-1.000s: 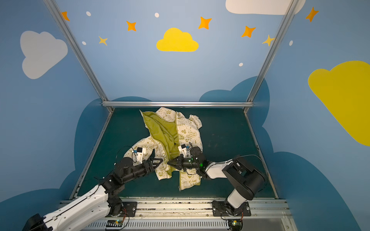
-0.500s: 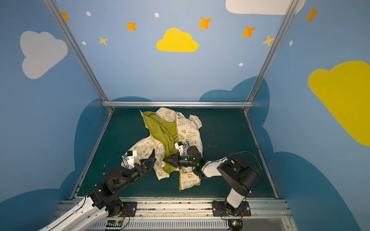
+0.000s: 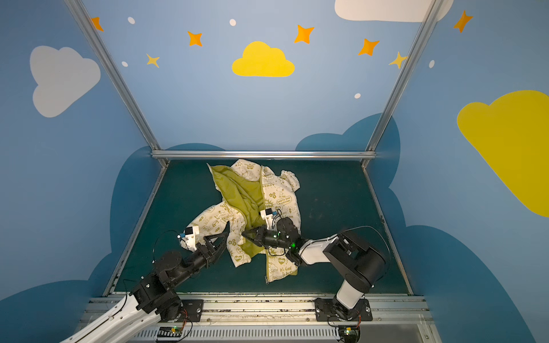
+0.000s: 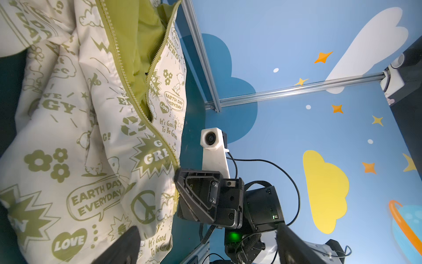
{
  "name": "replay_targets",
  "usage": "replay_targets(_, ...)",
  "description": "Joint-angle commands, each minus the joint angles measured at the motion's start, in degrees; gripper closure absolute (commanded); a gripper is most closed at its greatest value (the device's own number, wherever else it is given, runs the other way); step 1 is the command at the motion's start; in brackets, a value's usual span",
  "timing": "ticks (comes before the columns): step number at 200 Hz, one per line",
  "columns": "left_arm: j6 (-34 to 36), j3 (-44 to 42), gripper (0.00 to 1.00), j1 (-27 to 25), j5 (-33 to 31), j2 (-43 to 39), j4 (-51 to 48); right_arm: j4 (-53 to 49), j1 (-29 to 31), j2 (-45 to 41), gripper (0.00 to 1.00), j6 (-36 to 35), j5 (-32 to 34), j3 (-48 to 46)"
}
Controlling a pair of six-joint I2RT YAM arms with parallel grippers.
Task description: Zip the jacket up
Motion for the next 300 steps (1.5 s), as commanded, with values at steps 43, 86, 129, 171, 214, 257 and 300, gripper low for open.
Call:
replay_targets(43, -2.1, -0.7, 0.05, -0.7, -0.4, -1.6, 3.6, -0.6, 0.6, -3.0, 1.0, -3.0, 2.5, 1.3)
replay_targets(86, -3.2, -1.0, 0.03, -1.3, 0.5, -1.5, 5.0, -0.8, 0.9, -3.4, 1.0, -3.7, 3.0, 2.0)
replay_targets(129, -4.3, -1.8, 0.02, -3.4, 0.5, 2.6, 12.0, 0.0, 1.2, -2.9, 1.0, -3.7, 2.3, 3.5)
replay_targets(171, -3.9, 0.4, 0.01, -7.1, -0.5, 10.3, 18.5, 1.0, 2.0, -2.0, 1.0, -3.3, 2.8, 4.4)
replay_targets(214, -4.8, 0.8, 0.01, -8.3, -1.0, 17.0, 25.0, 1.2, 2.6, -2.3, 1.0, -3.4, 2.6, 4.7)
replay_targets(257, -5.7, 0.0, 0.0, -8.3, -4.4, 20.1, 30.7, 3.8, 2.9, -2.0, 1.0, -2.2, 2.7, 4.1)
replay_targets(300, -6.1, -1.0, 0.01, -8.2, -7.7, 23.1, 33.2, 5.6, 2.9, -2.7, 1.0, -1.4, 2.5, 3.2)
